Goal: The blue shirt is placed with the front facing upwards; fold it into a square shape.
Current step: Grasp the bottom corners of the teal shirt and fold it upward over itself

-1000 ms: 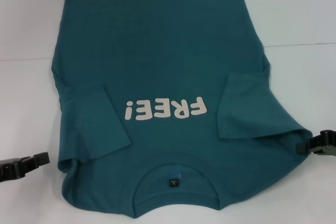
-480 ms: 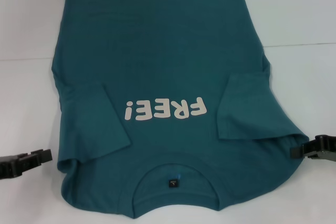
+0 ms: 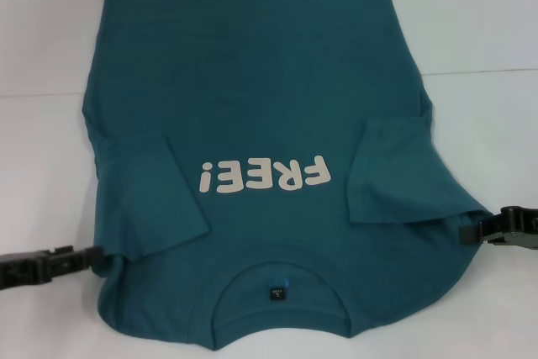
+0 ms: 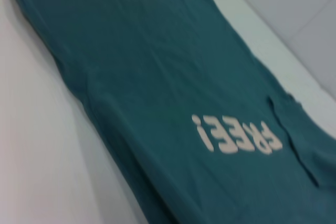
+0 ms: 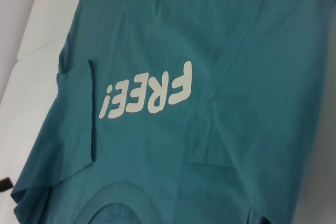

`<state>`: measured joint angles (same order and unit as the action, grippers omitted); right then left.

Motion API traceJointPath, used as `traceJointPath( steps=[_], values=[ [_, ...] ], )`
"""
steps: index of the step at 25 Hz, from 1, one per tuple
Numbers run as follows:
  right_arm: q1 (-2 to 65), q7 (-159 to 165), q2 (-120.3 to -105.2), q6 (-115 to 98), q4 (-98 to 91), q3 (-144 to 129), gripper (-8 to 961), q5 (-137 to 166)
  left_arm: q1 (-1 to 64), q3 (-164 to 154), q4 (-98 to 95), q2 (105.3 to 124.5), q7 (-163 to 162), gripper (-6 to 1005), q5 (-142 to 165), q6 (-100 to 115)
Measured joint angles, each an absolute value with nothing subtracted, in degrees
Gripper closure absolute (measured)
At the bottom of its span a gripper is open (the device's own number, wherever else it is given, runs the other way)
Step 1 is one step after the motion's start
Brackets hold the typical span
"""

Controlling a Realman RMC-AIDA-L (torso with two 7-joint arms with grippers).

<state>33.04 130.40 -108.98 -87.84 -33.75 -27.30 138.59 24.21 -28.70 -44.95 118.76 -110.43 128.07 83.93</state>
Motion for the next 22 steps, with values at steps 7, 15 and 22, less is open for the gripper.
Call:
traceJointPath(
  steps=[7,15,22],
  values=[
    [33.48,130.45,-108.98,-87.90,-33.82,-27.27,915,138.59,24.17,-31.34,-48.58,121.13,-112.12,128,130.59,81.20],
    [33.72,130.40,-108.98,-87.88,-33.84,-27.48,916,138.60,24.04,-32.53,-48.73,121.28,-114.15,39,131.95,80.11],
    [33.75,130.23,-108.98,-87.61,-33.89,-27.75,915,138.61,24.27,-32.95,-47.99,121.53,-115.28,43,131.87,81.61]
  ],
)
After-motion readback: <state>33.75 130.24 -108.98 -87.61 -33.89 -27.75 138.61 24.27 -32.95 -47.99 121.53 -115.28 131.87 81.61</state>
